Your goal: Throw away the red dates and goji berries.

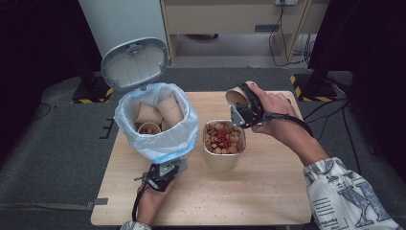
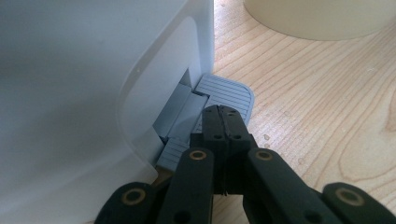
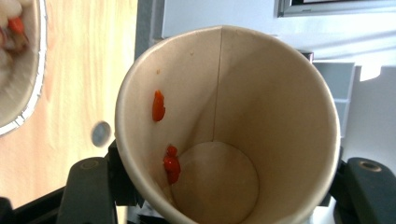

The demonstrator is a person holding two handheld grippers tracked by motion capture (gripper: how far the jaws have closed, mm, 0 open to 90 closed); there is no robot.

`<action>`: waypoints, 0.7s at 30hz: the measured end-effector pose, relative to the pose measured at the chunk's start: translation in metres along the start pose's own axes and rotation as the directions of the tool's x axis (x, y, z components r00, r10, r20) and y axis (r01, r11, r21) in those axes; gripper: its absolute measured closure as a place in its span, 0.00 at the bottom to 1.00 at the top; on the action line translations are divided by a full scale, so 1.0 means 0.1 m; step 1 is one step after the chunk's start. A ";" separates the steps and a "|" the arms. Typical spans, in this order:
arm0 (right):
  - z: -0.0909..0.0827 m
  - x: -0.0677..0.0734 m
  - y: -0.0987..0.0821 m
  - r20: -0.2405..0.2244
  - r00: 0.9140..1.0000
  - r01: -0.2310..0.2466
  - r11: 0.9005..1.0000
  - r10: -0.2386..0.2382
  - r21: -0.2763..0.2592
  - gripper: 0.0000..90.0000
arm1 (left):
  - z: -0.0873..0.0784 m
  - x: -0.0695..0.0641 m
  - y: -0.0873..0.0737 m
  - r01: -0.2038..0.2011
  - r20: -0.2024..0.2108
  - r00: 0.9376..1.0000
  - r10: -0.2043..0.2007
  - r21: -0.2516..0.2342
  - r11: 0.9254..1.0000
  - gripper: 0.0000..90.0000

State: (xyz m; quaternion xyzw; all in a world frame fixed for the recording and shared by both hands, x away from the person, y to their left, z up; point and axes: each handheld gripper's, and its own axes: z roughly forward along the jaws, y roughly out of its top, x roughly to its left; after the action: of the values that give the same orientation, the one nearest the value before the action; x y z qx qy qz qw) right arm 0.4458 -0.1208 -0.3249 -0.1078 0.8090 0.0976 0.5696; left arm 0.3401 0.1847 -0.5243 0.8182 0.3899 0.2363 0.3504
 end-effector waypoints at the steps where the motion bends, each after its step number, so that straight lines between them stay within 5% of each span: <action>1: 0.01 0.00 -0.02 -0.006 1.000 -0.022 1.000 0.022 -0.008 0.37 | 0.00 0.00 0.00 -0.001 -0.001 1.000 0.001 0.001 1.000 1.00; 3: 0.04 0.01 -0.08 -0.019 0.997 -0.078 0.997 0.078 -0.016 0.37 | 0.01 -0.01 0.00 0.010 0.002 1.000 -0.010 -0.012 1.000 1.00; 6: 0.09 0.03 -0.20 -0.050 0.976 -0.213 0.977 0.212 -0.029 0.37 | 0.01 -0.02 0.00 0.023 0.002 1.000 -0.023 -0.012 1.000 1.00; 8: 0.10 0.06 -0.26 -0.065 0.965 -0.256 0.966 0.254 -0.033 0.37 | 0.00 -0.02 0.00 0.023 0.002 1.000 -0.022 -0.011 1.000 1.00; 14: 0.13 0.11 -0.35 -0.090 0.942 -0.328 0.944 0.324 -0.041 0.37 | 0.00 -0.01 0.00 0.015 0.001 1.000 -0.015 -0.005 1.000 1.00; 21: 0.12 0.10 -0.41 -0.103 0.926 -0.368 0.929 0.362 -0.043 0.37 | 0.00 0.00 0.00 0.008 0.000 1.000 -0.008 -0.001 1.000 1.00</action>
State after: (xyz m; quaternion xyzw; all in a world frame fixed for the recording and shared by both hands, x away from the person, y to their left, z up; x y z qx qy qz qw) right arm 0.4648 -0.1573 -0.3396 0.0224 0.8373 0.2216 0.4993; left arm 0.3396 0.1847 -0.5246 0.8165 0.3931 0.2351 0.3515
